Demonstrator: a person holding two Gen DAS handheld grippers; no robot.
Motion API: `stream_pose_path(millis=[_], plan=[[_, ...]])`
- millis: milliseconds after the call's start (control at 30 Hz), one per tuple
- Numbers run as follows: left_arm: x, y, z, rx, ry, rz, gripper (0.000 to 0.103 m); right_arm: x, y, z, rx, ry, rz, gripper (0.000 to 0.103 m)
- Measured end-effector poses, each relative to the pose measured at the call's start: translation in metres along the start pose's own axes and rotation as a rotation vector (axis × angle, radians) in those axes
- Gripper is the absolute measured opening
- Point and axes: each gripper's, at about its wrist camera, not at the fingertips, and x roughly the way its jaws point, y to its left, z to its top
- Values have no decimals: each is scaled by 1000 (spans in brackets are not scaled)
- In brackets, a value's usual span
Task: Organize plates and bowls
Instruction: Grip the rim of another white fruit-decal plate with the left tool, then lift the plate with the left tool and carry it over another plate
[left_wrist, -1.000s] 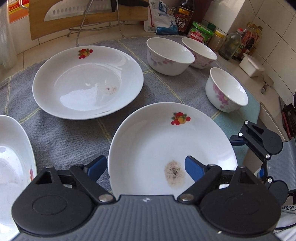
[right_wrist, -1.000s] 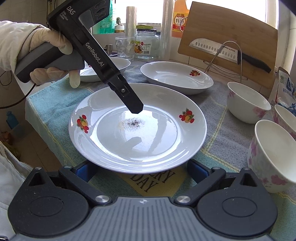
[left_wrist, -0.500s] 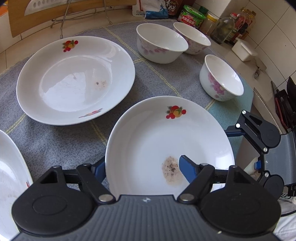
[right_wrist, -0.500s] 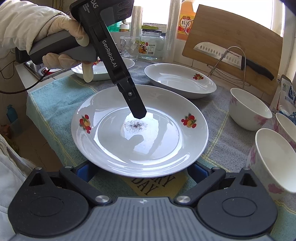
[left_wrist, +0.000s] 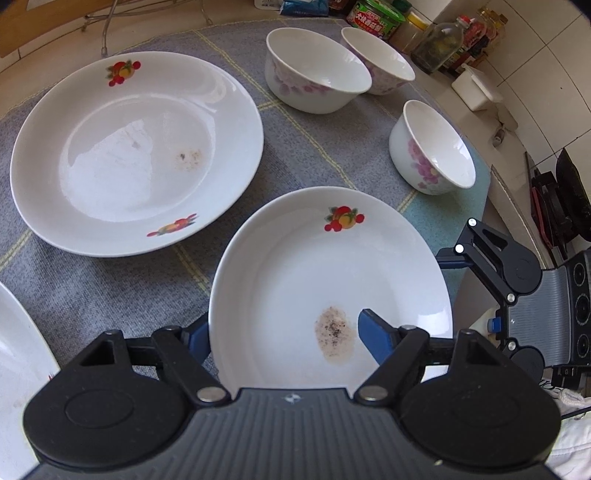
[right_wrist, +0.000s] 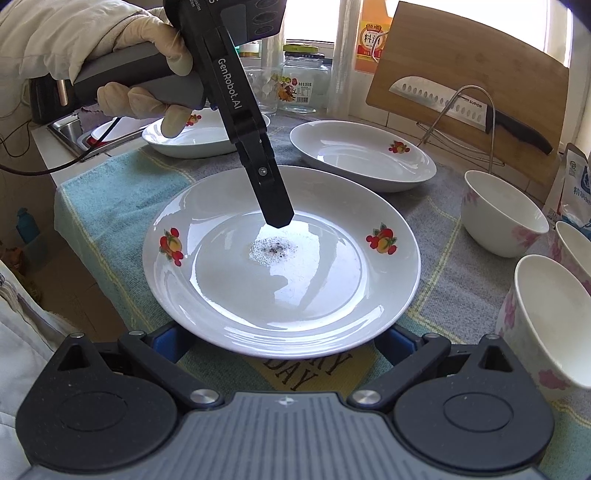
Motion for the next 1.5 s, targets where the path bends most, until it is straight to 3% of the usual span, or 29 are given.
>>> stream_pose_path(millis=[567,1033,1500], plan=[[-3,3,-1,-7,9,-14,81,-2,-1,13,0,38,21,103],[-40,16,-15,-45,-77,-8,81,-2,4,47,-72,27,53,103],[-87,60,-44,-103,-150,38,81,36,28,100,-136,4,113,103]])
